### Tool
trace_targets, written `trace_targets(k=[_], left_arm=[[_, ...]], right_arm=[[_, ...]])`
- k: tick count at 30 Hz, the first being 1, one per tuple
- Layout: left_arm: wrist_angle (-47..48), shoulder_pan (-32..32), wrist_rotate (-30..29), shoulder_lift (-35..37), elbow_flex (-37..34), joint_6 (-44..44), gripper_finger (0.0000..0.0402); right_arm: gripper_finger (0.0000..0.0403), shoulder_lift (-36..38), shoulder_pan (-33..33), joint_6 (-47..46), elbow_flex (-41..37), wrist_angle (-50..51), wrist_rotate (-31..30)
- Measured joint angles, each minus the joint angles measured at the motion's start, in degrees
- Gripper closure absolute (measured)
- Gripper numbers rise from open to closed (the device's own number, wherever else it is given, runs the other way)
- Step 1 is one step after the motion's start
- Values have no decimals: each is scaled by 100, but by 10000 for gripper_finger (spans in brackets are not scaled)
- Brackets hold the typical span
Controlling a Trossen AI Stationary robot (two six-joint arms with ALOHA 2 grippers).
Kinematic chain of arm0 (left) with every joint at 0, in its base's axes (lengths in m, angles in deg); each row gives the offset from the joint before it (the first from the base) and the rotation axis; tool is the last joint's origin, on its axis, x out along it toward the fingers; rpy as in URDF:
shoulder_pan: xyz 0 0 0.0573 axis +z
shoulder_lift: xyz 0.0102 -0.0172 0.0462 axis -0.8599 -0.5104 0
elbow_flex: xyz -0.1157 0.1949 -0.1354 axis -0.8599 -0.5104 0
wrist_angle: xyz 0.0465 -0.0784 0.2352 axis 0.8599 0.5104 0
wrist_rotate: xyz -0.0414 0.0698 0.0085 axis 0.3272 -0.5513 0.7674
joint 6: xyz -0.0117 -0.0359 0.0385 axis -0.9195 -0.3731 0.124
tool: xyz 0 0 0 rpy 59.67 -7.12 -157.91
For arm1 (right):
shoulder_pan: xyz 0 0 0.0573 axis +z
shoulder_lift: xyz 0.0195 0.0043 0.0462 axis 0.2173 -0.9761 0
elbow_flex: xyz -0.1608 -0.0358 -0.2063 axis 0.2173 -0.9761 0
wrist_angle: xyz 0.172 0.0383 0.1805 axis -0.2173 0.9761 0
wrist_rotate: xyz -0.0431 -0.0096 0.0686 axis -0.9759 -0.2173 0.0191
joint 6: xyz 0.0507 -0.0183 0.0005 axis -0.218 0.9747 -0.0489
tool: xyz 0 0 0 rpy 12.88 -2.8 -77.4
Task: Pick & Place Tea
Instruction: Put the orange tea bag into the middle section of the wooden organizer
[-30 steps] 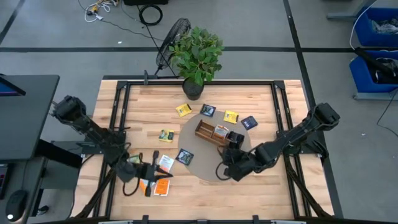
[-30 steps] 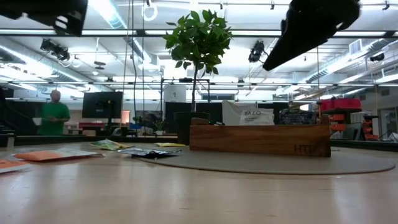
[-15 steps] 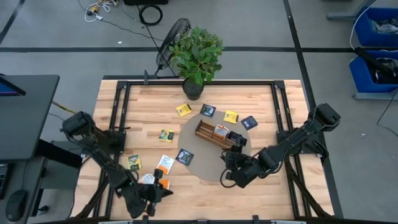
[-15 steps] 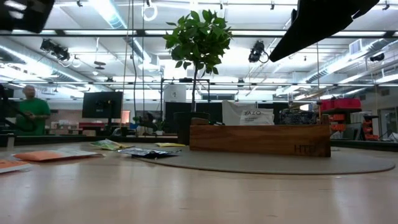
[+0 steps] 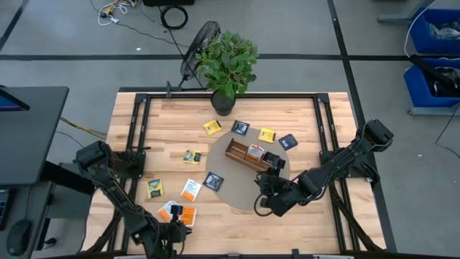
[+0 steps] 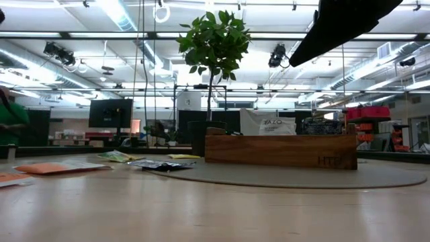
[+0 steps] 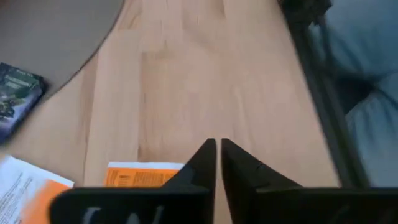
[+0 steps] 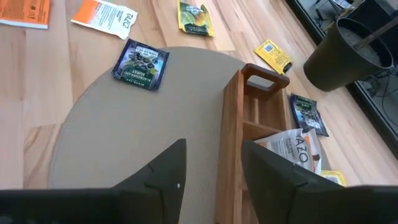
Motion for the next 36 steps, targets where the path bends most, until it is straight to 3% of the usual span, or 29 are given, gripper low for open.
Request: trace_targets(k=[9, 15, 25, 36], left_arm=[[374, 287, 658, -208, -2, -269, 235], [740, 428, 947, -313, 0, -542, 213], [821, 525, 1102, -418, 15, -724, 242], [657, 643, 1197, -414, 1, -71, 391]], right_arm=[[243, 0, 0, -81, 0, 36, 2], [243, 0, 0, -149, 0, 37, 2], [243, -138, 0, -146, 0, 37, 20], [243, -166, 0, -186, 0, 37, 20]])
